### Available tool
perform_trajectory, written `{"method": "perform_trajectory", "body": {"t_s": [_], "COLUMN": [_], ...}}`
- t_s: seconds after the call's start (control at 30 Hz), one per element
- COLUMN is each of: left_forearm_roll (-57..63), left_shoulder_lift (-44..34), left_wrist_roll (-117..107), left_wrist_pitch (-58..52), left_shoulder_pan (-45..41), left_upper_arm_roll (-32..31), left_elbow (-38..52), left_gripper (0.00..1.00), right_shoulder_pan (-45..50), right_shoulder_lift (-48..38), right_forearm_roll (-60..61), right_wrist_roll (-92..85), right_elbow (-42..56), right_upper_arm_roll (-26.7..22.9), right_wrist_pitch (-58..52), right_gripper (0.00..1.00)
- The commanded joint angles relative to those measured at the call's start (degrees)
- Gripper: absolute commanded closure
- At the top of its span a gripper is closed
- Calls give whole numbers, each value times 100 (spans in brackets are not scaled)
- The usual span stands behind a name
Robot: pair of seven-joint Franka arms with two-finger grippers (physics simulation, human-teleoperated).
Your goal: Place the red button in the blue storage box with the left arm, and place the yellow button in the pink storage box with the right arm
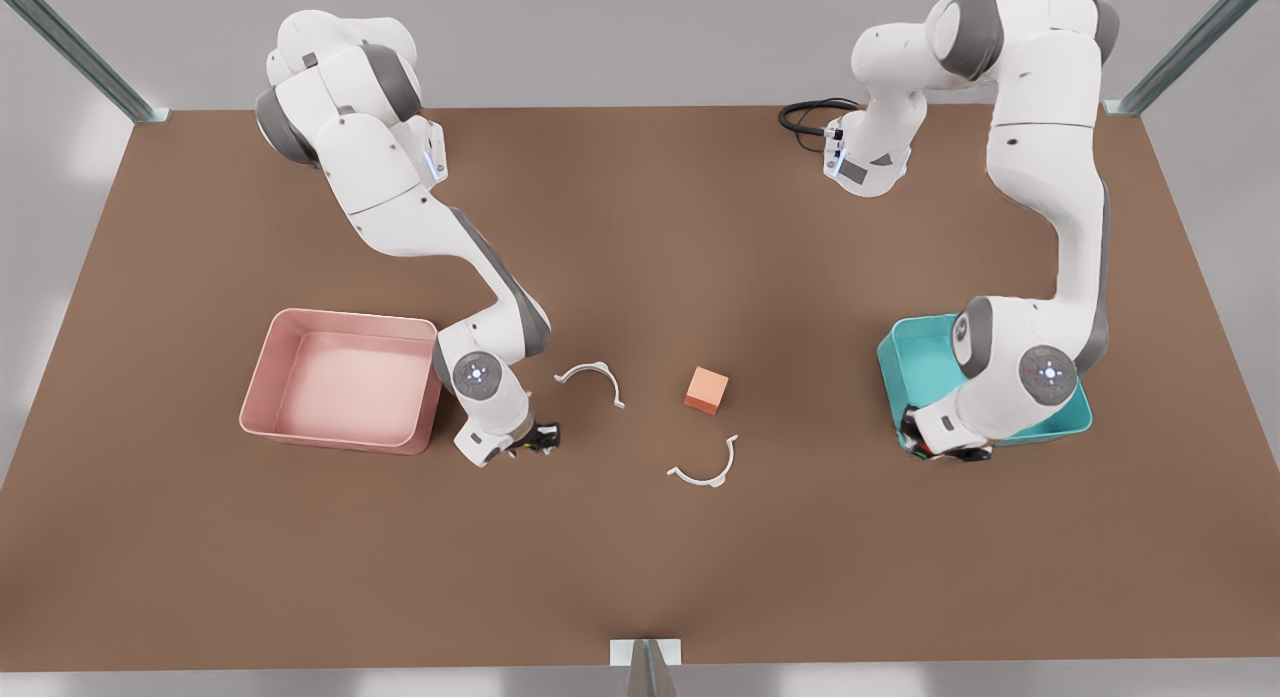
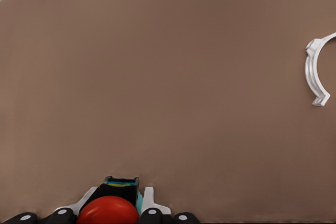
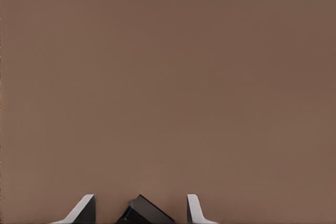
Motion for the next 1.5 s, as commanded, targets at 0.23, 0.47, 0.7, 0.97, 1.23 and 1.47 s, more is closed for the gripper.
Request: {"method": "perform_trajectory", "body": {"t_s": [0.23,0.47,0.7,0.97,1.23,1.47], "left_forearm_roll": [-38,-55,-301,-258,-11,-12], "left_shoulder_lift": [-349,-656,-946,-1324,-1957,-1860], "left_wrist_roll": [3311,3232,815,-2912,-2850,-2842], "left_wrist_pitch": [-999,-1165,-2018,-3424,-3618,-3582], "left_shoulder_pan": [826,932,185,-228,-167,-149], "left_upper_arm_roll": [61,52,26,26,61,61], "left_elbow": [-990,-1289,179,1902,1445,1445], "left_gripper": [50,0,0,0,0,0], "right_shoulder_pan": [9,18,9,-730,-1960,-2435], "right_shoulder_lift": [-27,-115,-177,-1820,-3121,-3104], "right_forearm_roll": [5,-277,-277,-268,-277,-268], "right_wrist_roll": [163,215,189,-356,-1612,-2079], "right_elbow": [-17,-315,-263,-1097,-2978,-3383], "right_upper_arm_roll": [-8,-8,0,53,88,185], "right_wrist_pitch": [121,-125,-108,-864,-477,-143], "right_gripper": [33,33,50,50,50,0]}}
